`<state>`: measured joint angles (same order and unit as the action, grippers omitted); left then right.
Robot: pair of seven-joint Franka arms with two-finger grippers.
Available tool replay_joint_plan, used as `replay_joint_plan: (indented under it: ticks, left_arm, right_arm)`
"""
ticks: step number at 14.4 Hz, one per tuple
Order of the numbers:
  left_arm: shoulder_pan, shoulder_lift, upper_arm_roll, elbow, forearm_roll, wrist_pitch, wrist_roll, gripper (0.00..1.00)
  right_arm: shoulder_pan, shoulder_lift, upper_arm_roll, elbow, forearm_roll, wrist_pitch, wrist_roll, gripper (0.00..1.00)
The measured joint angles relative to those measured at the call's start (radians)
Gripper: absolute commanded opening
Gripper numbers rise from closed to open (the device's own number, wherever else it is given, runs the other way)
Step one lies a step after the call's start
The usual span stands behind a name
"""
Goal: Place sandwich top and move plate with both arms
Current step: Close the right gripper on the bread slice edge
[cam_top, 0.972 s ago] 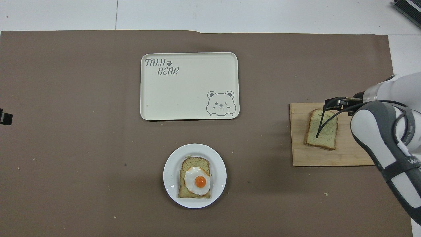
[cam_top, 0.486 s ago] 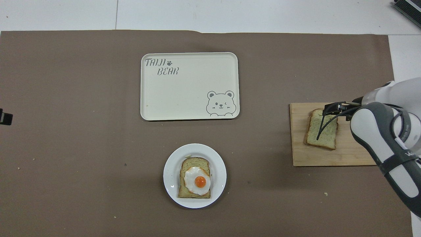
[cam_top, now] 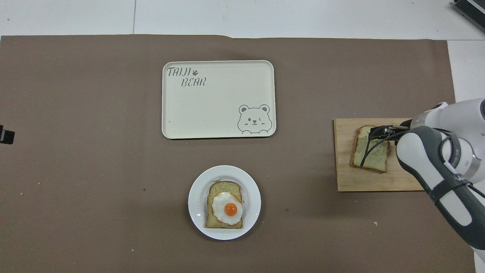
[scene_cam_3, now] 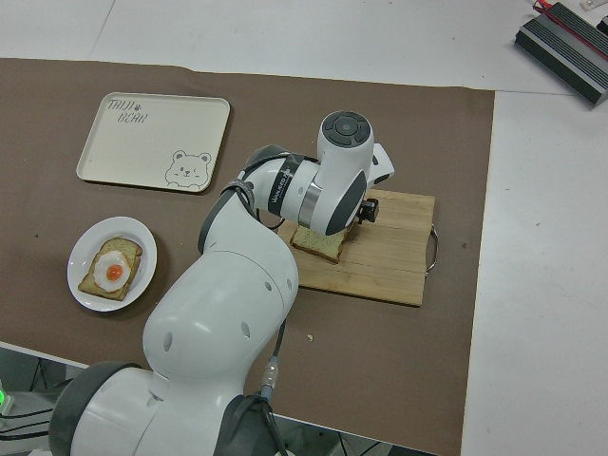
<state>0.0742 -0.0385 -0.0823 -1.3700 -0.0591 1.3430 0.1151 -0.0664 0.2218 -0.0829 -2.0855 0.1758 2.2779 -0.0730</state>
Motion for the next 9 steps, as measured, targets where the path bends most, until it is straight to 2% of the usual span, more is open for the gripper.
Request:
replay_joint_plan:
  ticks: [2,3,6,7,8,9]
  left_arm:
    - [0.0,0.0,0.0,0.0,0.0,0.0,0.0,1.0]
    - [0.0,0.0,0.0,0.0,0.0,0.0,0.0,1.0]
    - [0.0,0.0,0.0,0.0,0.0,0.0,0.0,1.0]
    - [0.0,0.0,0.0,0.0,0.0,0.0,0.0,1.0]
    - [0.0,0.0,0.0,0.0,0.0,0.0,0.0,1.0]
    - [0.0,0.0,0.0,0.0,0.0,0.0,0.0,1.0]
  right_arm:
    - [-0.002,0.002,0.0,-0.003,0.0,0.0,-0.016,0.82]
    - [-0.005,0.004,0.0,-0.004,0.0,0.0,-0.028,0.7]
    - [-0.01,0.007,0.0,-0.004,0.0,0.0,-0.037,0.23]
    - [-0.01,0.007,-0.001,-0.004,0.0,0.001,-0.037,0.04]
    - [-0.012,0.007,-0.002,-0.003,0.0,0.002,-0.037,0.0]
    - [-0.015,0.006,-0.003,-0.003,0.0,0.002,-0.038,0.0]
